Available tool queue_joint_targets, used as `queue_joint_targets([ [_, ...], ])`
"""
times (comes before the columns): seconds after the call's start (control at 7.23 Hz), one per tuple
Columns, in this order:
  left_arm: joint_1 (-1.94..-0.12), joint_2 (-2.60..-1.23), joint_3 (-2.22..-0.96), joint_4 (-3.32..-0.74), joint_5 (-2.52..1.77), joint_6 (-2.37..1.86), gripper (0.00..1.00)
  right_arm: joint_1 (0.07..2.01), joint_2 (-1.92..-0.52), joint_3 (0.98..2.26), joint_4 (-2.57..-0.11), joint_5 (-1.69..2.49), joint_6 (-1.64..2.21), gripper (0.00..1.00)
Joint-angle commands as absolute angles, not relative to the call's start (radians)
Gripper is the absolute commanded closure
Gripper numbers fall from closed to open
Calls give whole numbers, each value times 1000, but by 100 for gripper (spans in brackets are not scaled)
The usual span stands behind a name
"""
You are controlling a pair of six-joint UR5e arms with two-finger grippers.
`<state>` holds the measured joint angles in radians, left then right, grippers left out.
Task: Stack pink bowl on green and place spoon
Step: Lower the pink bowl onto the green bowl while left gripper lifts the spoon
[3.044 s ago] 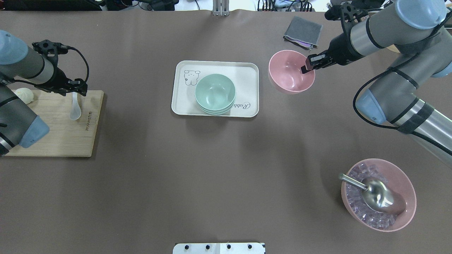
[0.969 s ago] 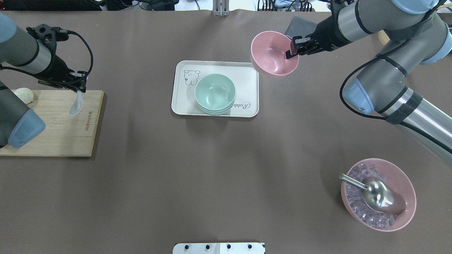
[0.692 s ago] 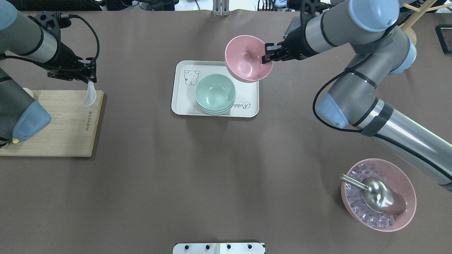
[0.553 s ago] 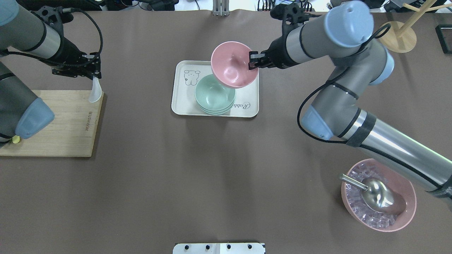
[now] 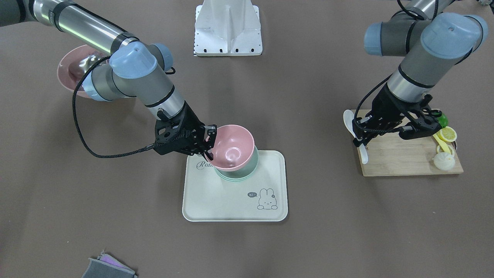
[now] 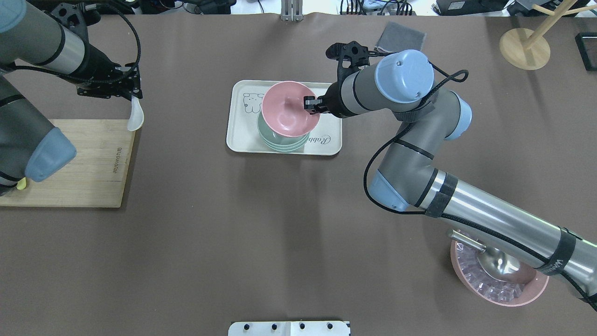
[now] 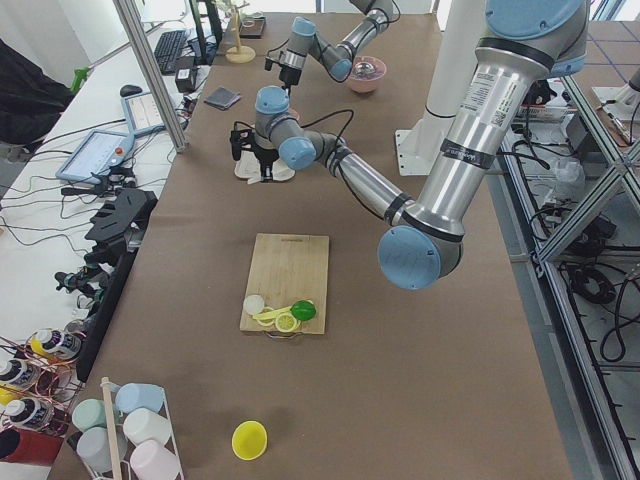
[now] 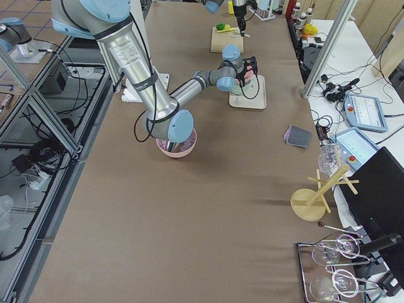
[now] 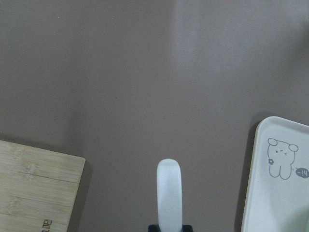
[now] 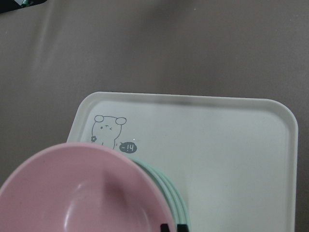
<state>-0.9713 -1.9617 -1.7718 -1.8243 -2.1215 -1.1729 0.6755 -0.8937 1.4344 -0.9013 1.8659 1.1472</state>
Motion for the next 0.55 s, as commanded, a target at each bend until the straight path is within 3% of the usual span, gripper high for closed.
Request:
queue_joint_targets([
  [0.0, -971, -1962, -1767, -1825, -2121, -1172, 100, 666, -890, 1427, -899, 1862, 1147, 100],
  [0.42, -969, -1960, -1758, -1827, -2121, -1166, 100, 660, -882, 1428, -899, 1862, 1147, 100],
])
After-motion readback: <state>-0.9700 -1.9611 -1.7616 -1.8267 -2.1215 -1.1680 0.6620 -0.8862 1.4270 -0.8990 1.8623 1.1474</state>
